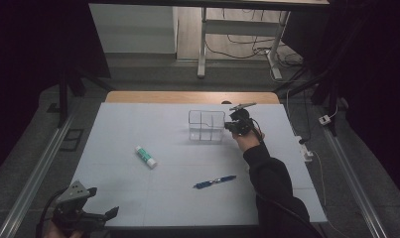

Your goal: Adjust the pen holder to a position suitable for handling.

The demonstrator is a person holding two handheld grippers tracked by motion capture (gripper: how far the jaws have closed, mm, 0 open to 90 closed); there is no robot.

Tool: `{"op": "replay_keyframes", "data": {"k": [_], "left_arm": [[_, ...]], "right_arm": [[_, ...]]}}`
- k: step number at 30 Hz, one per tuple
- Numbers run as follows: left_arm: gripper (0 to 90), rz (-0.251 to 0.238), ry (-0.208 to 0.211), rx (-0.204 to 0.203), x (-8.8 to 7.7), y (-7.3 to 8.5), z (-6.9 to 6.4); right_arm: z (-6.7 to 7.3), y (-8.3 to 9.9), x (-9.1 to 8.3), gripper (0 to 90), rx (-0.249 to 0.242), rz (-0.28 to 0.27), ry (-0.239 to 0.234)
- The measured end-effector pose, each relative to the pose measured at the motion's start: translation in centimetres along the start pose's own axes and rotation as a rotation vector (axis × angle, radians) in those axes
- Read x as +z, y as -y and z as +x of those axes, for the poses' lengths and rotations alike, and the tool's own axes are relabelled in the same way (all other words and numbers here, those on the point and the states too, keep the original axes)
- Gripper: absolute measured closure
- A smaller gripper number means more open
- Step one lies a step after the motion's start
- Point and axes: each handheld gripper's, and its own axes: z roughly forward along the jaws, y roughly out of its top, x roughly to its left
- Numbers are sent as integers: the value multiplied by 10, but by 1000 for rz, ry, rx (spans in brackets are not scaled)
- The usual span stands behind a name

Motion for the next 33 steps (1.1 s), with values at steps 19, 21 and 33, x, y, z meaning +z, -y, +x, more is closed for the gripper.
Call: {"op": "replay_keyframes", "data": {"k": [19,21,33], "left_arm": [[2,2,1,1,0,0,0],[2,2,1,0,0,0,0],[2,2,1,1,0,0,0]], "right_arm": [[17,-7,13,895,-28,-9,-26],[20,-8,14,895,-30,-7,-31],[34,-11,19,894,-68,-1,-55]]}}
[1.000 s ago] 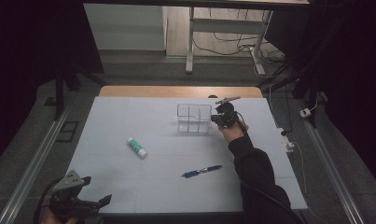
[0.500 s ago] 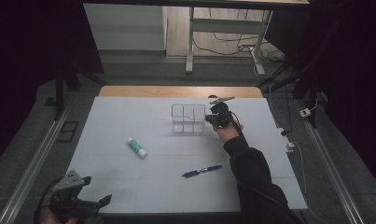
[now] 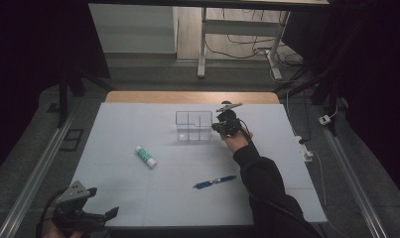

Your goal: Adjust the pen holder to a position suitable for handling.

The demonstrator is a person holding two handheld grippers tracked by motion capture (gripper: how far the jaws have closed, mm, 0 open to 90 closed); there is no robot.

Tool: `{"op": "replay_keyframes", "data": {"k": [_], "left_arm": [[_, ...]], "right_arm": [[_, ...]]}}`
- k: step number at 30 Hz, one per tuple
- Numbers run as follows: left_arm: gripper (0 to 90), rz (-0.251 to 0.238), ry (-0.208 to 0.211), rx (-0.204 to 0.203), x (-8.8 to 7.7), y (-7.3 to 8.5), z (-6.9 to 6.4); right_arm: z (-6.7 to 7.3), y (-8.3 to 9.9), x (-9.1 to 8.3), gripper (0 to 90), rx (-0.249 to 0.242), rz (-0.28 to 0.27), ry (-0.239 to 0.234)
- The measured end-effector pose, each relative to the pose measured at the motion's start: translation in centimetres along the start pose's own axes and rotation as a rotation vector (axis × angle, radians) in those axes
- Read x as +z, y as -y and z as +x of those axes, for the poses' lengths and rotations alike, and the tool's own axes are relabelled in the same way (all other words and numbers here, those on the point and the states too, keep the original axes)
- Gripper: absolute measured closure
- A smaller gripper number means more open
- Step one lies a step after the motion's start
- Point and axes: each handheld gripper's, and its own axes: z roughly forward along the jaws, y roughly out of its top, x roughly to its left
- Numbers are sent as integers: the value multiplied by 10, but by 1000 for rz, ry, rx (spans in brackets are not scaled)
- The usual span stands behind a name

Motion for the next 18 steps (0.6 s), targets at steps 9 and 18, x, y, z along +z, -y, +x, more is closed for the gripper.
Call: {"op": "replay_keyframes", "data": {"k": [9,18], "left_arm": [[2,-5,0,-3,-1,1,0],[2,-11,3,-8,-2,1,1]], "right_arm": [[2,-1,-2,853,-22,-11,4],[2,1,-19,660,-47,-30,11]]}}
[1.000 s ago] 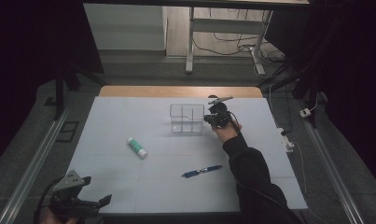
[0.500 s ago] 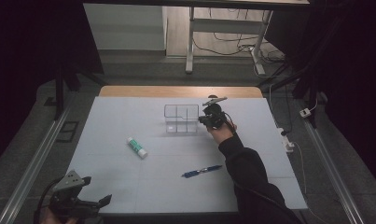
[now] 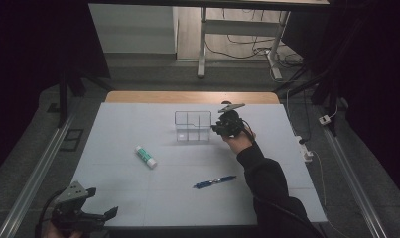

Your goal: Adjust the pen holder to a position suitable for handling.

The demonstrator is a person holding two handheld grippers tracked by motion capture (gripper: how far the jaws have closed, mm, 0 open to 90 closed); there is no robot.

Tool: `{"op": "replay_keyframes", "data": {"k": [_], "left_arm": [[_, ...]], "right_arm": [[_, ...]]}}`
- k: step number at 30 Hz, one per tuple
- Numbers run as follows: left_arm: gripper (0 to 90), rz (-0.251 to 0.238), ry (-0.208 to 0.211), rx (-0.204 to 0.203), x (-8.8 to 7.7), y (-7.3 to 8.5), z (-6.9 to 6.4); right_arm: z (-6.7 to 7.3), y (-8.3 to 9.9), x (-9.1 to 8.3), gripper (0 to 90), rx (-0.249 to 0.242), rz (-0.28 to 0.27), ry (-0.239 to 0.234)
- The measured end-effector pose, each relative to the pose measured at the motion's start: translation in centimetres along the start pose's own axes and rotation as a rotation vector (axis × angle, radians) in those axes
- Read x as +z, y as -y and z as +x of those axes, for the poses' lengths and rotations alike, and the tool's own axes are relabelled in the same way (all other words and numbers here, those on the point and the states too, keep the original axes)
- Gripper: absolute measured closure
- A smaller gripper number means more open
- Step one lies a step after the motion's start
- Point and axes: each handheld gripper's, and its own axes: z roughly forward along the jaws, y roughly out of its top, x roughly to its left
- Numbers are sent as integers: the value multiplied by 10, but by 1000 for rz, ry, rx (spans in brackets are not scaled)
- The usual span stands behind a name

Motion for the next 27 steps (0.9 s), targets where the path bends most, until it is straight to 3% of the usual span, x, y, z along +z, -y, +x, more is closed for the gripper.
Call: {"op": "replay_keyframes", "data": {"k": [12,19,27], "left_arm": [[1,-2,-7,-9,0,-1,0],[0,-10,-37,-15,-3,1,1],[0,-4,-26,-15,-2,1,2]], "right_arm": [[9,2,-33,472,1,-24,-51],[24,4,-48,371,-22,-31,-80],[37,10,-67,260,-31,-37,-119]]}}
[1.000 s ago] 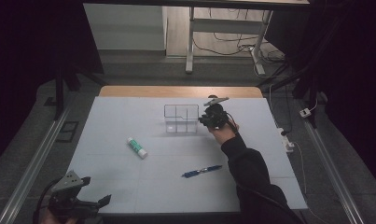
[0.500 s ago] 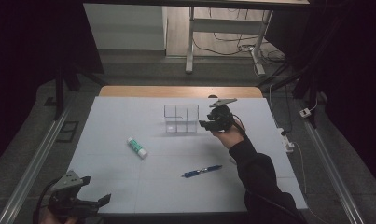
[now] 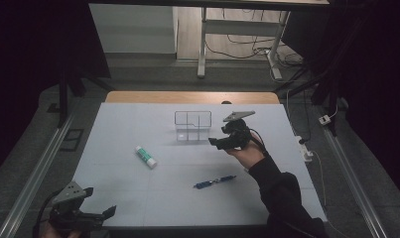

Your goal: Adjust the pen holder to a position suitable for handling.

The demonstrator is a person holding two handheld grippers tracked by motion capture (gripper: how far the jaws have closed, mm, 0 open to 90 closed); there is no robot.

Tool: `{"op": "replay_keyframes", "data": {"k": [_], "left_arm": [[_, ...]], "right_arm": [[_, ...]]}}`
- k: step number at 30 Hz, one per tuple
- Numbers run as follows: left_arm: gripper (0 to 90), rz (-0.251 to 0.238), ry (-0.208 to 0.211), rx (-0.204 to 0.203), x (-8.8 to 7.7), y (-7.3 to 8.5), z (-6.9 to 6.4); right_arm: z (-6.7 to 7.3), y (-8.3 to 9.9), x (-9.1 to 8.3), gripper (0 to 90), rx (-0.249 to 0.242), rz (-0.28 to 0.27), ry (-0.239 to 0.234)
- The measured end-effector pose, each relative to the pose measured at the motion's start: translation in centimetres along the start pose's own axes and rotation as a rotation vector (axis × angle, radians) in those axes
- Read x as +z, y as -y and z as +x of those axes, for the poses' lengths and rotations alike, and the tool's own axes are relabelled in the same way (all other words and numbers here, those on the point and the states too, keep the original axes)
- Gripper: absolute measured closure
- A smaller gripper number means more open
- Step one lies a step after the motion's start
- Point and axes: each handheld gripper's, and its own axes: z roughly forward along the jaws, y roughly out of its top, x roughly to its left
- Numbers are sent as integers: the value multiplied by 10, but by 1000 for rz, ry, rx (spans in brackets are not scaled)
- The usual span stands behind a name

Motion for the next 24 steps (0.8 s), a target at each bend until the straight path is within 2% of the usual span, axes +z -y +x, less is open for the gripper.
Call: {"op": "replay_keyframes", "data": {"k": [4,9,10,15,24], "left_arm": [[0,-3,10,-4,0,0,1],[1,0,11,2,0,0,0],[2,1,12,4,0,0,0],[2,3,12,6,1,0,0],[2,5,15,12,1,0,0]], "right_arm": [[5,5,-9,201,-16,22,-5],[9,16,-19,123,-7,32,-9],[10,22,-23,85,-8,42,1],[11,33,-33,17,4,64,27],[10,58,-55,0,59,51,66]]}}
